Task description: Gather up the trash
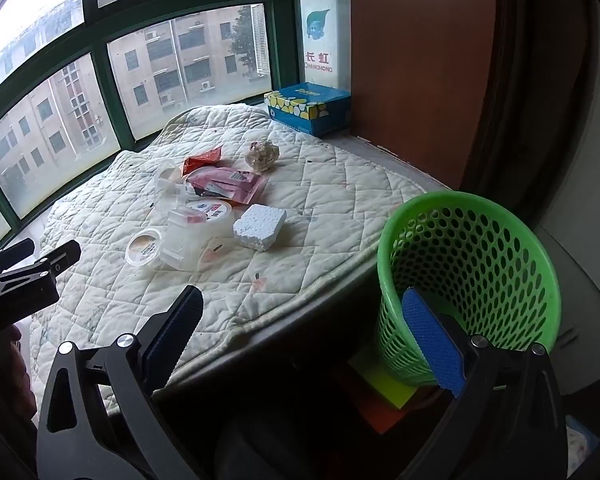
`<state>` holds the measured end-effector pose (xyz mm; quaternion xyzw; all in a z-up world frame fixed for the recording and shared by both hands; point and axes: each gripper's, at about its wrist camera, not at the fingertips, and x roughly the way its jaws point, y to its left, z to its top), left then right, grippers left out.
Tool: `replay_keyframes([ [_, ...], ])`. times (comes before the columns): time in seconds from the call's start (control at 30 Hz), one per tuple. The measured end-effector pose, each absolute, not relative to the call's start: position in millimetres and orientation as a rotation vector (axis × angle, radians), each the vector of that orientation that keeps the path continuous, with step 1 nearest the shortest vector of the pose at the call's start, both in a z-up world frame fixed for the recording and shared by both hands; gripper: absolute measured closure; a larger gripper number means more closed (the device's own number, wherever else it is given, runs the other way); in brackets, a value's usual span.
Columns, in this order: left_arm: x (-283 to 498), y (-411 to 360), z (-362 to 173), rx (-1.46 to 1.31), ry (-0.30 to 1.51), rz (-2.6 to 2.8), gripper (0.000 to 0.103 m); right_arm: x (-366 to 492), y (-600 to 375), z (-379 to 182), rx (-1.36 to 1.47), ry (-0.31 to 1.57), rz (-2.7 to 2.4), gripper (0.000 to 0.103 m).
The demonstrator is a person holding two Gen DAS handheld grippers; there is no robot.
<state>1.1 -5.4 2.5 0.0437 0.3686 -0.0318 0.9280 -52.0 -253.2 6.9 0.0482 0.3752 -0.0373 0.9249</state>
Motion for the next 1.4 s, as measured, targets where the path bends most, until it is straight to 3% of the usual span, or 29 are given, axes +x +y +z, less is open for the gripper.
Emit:
replay_keyframes([
  [1.4, 6.4, -12.8, 1.5, 0.097, 0.757, -0.071, 0.006, -47.5, -254.4, 2.7, 0.105, 0.786, -0.082, 0.005],
])
